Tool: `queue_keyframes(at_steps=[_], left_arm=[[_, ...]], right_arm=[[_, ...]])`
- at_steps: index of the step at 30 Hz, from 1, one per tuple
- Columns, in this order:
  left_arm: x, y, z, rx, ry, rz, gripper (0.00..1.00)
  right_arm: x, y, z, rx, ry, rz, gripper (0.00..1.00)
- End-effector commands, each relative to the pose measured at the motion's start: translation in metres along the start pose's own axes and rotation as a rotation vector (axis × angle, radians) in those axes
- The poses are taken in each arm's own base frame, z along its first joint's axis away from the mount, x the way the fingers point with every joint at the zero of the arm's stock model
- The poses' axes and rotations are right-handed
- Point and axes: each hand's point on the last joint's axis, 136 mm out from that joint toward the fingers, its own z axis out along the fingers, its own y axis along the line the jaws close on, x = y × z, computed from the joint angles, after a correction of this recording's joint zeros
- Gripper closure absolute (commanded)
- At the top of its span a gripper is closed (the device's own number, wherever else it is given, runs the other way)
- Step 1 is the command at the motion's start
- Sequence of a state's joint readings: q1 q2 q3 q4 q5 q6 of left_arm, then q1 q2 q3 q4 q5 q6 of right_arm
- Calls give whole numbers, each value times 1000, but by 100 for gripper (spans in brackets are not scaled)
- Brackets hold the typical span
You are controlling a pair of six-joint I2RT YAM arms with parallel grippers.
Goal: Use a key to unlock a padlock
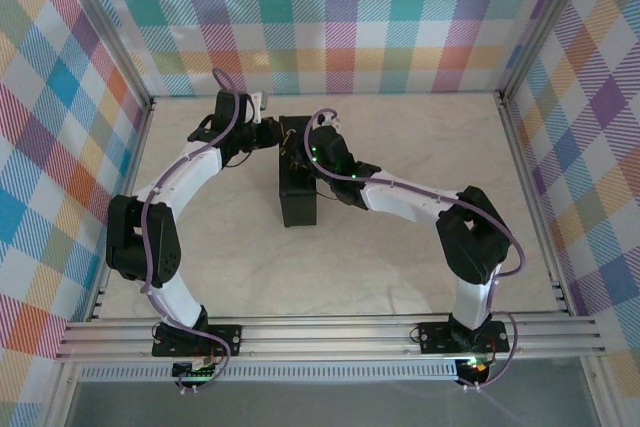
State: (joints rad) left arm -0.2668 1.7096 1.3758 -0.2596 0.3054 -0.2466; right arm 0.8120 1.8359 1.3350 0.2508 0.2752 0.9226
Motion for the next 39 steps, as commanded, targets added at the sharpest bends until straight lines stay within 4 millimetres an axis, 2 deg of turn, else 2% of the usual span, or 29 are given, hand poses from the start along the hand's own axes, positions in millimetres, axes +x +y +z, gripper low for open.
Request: queue_keyframes(at_steps=[1, 4, 8, 11, 14, 17, 20, 22, 25, 27, 28, 29, 30, 33, 36, 39], left_arm=[[39, -3, -6, 1, 163, -47, 84], [20, -7, -14, 1, 117, -29, 78], [-4, -13, -26, 4, 58, 1, 74], [-17, -13, -34, -8, 22, 9, 72], [-23, -6, -39, -36, 0, 6, 68], [-22, 1, -44, -68, -9, 7, 68], [-17, 4, -50, -83, -24, 8, 65], [-15, 4, -57, -84, -43, 15, 63], [-11, 0, -69, -75, -50, 51, 62], [-11, 2, -76, -98, -54, 63, 53], [-11, 3, -79, -115, -53, 67, 43], [-12, 4, -81, -125, -55, 72, 28], [-12, 4, -84, -130, -57, 79, 0], [-14, 0, -91, -119, -76, 107, 0], [-16, -3, -95, -107, -113, 137, 0], [-16, 15, -94, -188, -122, 96, 0]], right_arm=[[-13, 2, -6, -24, -24, -68, 82], [-34, 10, -21, -49, -25, -96, 81], [-58, 8, -39, -107, -11, -96, 80], [-75, -10, -55, -114, -16, -60, 80], [-81, -45, -71, -61, -7, -73, 79], [-71, -97, -78, 37, 89, -69, 78], [-48, -154, -81, 139, 190, -42, 78], [-34, -182, -84, 177, 211, -43, 79], [-17, -210, -88, 226, 225, -48, 78], [-9, -223, -89, 258, 238, -63, 77], [-5, -229, -89, 271, 250, -72, 76], [-3, -232, -89, 277, 256, -80, 74], [0, -236, -89, 286, 268, -94, 73], [7, -245, -89, 302, 298, -130, 67], [9, -251, -91, 314, 314, -167, 57], [6, -255, -96, 343, 320, -206, 50]])
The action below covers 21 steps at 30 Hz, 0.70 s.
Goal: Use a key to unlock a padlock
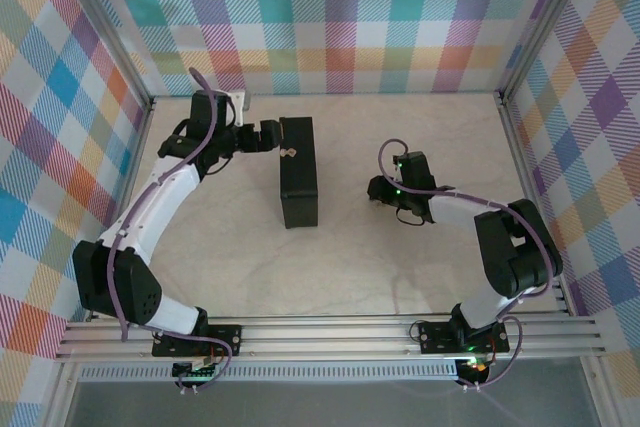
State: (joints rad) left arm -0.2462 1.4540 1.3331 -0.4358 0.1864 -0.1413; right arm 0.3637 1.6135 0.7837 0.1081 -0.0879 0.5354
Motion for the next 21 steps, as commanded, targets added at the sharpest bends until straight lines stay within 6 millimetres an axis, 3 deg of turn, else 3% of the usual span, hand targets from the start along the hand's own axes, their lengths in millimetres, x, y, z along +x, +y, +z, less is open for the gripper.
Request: queue_keyframes(at_steps=[1, 5, 9, 14, 16, 21], left_arm=[[-4, 25, -3, -110, -36, -31, 0], [7, 53, -5, -219, 12, -177, 0], [20, 53, -1, -160, 38, -227, 1], [60, 57, 5, -181, 194, -306, 0], [74, 63, 5, -210, 215, -347, 0], [93, 81, 0, -306, 246, -402, 0]], right_arm=[[-5, -5, -4, 28, -7, -84, 49], [-17, 7, -21, 18, -15, -140, 44], [-27, 52, -45, -78, 13, -158, 39], [-31, 120, -77, -126, 14, -239, 19], [-29, 141, -81, -132, 42, -238, 3], [-18, 186, -76, -117, 82, -294, 0]])
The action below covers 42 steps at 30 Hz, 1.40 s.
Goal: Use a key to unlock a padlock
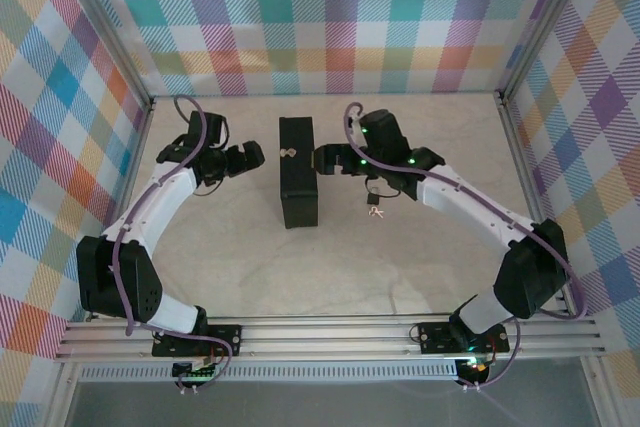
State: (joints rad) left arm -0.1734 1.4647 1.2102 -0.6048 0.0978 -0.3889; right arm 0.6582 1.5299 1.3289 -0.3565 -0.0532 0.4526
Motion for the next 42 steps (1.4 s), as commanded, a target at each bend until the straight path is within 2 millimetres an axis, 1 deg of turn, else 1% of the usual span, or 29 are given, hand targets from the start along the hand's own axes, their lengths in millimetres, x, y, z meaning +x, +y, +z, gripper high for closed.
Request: queue_keyframes(at_steps=[1, 7, 13, 18, 23, 24, 26, 32, 34, 37, 39, 42], left_arm=[[9, 19, 0, -72, 33, -74, 0], [15, 32, 3, -97, 39, -121, 0], [21, 37, 6, -118, 47, -134, 0], [30, 34, 2, -128, 46, -115, 0], [43, 37, 9, -127, 68, -147, 0], [46, 36, 11, -122, 74, -151, 0], [49, 34, 14, -117, 85, -145, 0], [54, 38, 18, -146, 94, -134, 0], [54, 39, 18, -146, 88, -134, 0], [53, 40, 17, -154, 81, -143, 0], [52, 40, 15, -153, 76, -143, 0], [52, 40, 16, -152, 75, -144, 0]], right_arm=[[27, -3, 17, 107, 132, 18, 0], [32, 15, 36, 164, 175, -44, 0], [36, 28, 52, 189, 189, -73, 0], [37, 34, 57, 184, 174, -42, 0], [40, 37, 66, 172, 182, -22, 0], [40, 41, 68, 153, 175, -10, 0], [37, 45, 69, 131, 159, 2, 0], [29, 56, 70, 92, 128, 8, 0], [31, 56, 72, 97, 139, -2, 0], [39, 47, 79, 144, 179, -15, 0], [43, 45, 83, 153, 192, -23, 0], [45, 41, 90, 174, 202, -29, 0]])
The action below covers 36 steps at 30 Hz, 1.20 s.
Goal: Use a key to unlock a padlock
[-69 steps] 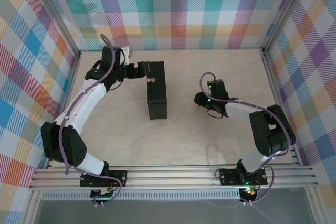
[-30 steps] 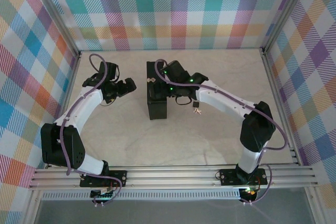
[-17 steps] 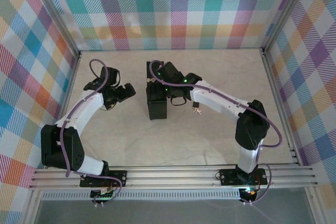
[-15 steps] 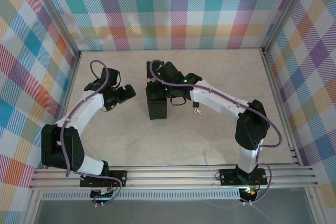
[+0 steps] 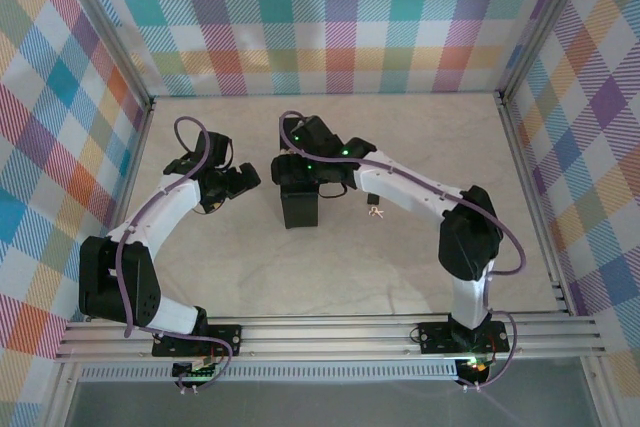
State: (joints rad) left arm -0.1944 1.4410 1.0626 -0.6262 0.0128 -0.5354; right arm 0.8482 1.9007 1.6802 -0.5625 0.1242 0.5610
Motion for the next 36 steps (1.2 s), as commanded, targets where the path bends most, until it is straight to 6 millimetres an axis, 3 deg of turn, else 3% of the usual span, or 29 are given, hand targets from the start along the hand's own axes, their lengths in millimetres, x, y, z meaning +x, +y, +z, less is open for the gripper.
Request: queue_keyframes(at_steps=[1, 6, 11, 16, 21, 25, 28, 36], left_arm=[[3, 3, 0, -10, -3, -11, 0], [9, 10, 6, -34, 8, -16, 0], [13, 2, 7, -19, 27, 15, 0], [16, -26, 2, 57, 45, 82, 1], [17, -66, -5, 140, 65, 180, 1], [10, -103, -6, 158, 64, 268, 1], [3, -119, 5, 125, 49, 290, 1], [-21, -118, 50, -24, -2, 226, 1]], right_arm=[[4, -1, 6, 36, 27, -22, 0], [13, -10, 9, 71, 44, -16, 0], [18, -12, 3, -35, 29, 81, 13], [21, -24, -7, -240, -3, 216, 15], [22, -58, -18, -412, -38, 368, 12], [32, -84, -15, -459, -11, 406, 11], [34, -93, -12, -513, -4, 419, 9], [32, -113, 4, -537, 50, 414, 6]])
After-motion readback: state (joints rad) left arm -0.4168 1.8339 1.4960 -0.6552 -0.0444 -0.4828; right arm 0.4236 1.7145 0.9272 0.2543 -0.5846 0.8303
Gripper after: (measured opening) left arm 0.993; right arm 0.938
